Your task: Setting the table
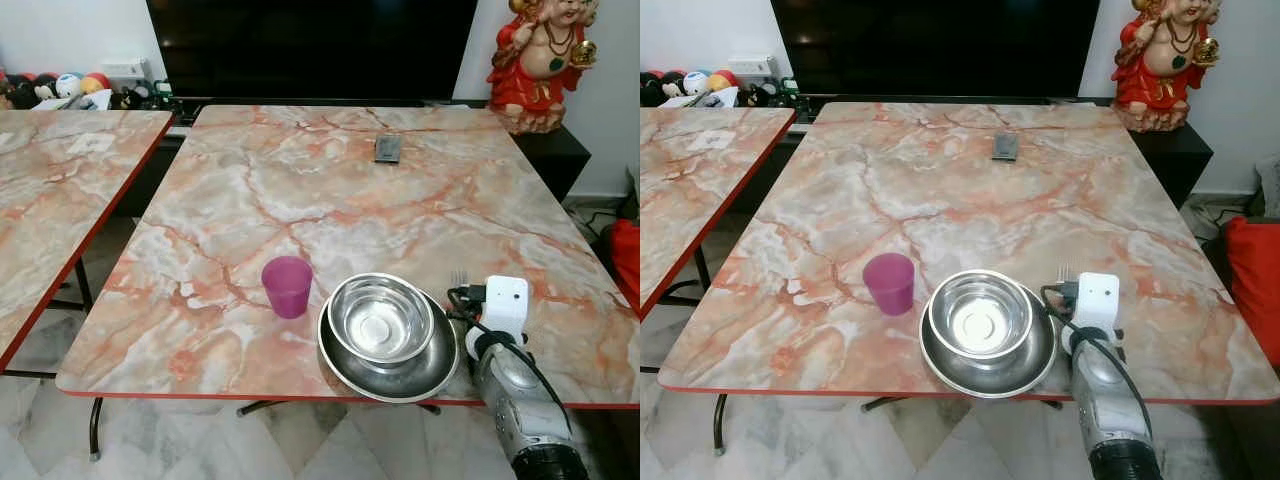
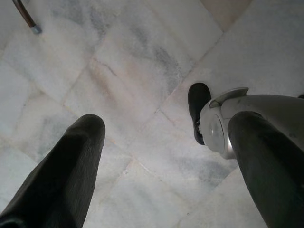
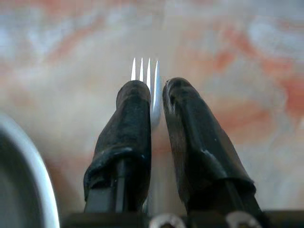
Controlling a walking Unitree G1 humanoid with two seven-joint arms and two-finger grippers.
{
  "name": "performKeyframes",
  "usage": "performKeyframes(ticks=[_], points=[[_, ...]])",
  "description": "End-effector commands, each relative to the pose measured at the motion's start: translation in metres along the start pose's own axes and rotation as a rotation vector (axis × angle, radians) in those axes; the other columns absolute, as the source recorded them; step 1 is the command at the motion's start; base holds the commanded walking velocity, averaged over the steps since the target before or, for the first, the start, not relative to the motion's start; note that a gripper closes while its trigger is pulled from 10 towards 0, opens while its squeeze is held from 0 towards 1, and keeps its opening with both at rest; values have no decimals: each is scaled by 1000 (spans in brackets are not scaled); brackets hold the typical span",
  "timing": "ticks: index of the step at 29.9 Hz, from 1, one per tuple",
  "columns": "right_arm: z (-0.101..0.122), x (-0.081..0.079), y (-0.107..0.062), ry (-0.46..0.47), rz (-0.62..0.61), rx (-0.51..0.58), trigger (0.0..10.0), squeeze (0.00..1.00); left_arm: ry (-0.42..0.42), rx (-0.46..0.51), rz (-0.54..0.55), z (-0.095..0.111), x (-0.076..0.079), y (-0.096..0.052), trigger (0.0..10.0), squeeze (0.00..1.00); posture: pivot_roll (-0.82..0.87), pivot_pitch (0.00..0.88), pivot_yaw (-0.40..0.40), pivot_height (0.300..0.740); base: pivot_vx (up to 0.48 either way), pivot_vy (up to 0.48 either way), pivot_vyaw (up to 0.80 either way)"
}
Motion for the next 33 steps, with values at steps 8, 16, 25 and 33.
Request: performKeyframes(ticks=[8,16,25,33], points=[[33,20,-3,31,-131,203,10000,0,10,76,92,7,-14,-2,10000,0,-3,79,4,740,0,0,0],[39,19,-11,23,-141,262,10000,0,-26,136,84,20,-12,-1,10000,0,-8,67,-5,740,0,0,0],[51,8,-24,43,-100,358,10000,0,-71,136,99,12,-15,-3,10000,0,-11,40,-7,740,0,0,0],[71,6,-28,-9,-91,446,10000,0,-68,133,85,9,-10,-3,10000,0,-18,24,-6,740,0,457,0]])
Point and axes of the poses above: a point about 5 cm out from each wrist's last joint towards the gripper, its own y axis pointing out of the wrist towards the gripper, its own z axis along the axis of the wrist's last joint, x = y × z, the point moved 1 cm from there along y, pointing out of the wrist towards the gripper, and after that the axes turned 14 degrees about -y, right-handed, at the moved point
